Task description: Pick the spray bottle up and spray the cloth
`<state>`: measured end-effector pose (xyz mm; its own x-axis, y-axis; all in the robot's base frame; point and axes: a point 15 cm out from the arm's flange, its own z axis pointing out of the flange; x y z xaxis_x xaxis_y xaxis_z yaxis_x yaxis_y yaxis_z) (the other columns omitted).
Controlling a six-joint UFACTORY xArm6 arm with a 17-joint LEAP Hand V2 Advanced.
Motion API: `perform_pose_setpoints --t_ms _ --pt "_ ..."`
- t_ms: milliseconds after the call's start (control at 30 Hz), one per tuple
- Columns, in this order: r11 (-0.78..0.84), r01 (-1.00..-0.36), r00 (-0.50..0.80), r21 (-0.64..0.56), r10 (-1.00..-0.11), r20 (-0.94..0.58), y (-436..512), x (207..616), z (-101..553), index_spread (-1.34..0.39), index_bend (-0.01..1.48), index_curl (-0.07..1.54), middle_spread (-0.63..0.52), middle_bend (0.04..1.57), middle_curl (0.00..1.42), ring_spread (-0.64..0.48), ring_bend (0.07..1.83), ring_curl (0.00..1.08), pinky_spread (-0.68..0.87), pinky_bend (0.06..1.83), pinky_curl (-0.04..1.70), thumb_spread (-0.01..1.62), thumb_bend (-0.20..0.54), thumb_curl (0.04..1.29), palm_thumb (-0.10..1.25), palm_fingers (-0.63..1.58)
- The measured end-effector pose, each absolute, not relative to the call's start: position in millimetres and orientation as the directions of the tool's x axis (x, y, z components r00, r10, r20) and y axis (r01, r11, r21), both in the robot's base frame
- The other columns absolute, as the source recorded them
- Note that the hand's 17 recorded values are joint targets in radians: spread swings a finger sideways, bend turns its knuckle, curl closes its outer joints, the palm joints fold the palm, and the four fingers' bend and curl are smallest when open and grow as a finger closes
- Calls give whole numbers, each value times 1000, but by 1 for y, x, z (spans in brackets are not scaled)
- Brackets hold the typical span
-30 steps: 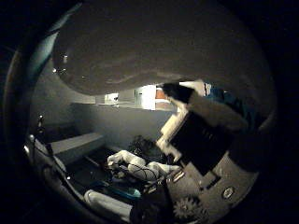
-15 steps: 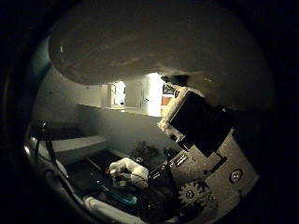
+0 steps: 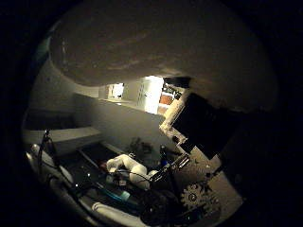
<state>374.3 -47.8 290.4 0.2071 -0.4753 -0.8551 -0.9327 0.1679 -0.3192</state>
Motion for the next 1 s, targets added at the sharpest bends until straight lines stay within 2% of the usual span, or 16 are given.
perform_pose_setpoints --t_ms 200,333,467,733,1000 --pt "47 -950 237 -310 -542 -806 -19 367 306 -155 1185 718 -101 1331 705 -158 1432 625 -194 1118 991 989 -14 422 1064 1188" --pt "-46 -968 220 -248 -633 -742 -6 366 305 -154 1194 706 -100 1339 692 -152 1438 619 -195 1101 1019 994 -13 438 1073 1187" --pt "-137 -972 229 -192 -738 -634 6 371 310 -154 1202 696 -99 1346 683 -151 1439 614 -198 1088 1040 994 -16 449 1073 1189" --pt "-259 -966 247 -21 -890 -382 33 373 322 -152 1211 683 -98 1358 668 -159 1447 613 -205 1079 1074 994 -16 461 1071 1187" --pt "-293 -951 282 95 -953 -113 66 373 322 -152 1214 675 -99 1365 663 -159 1454 607 -207 1075 1090 995 -16 466 1070 1191"
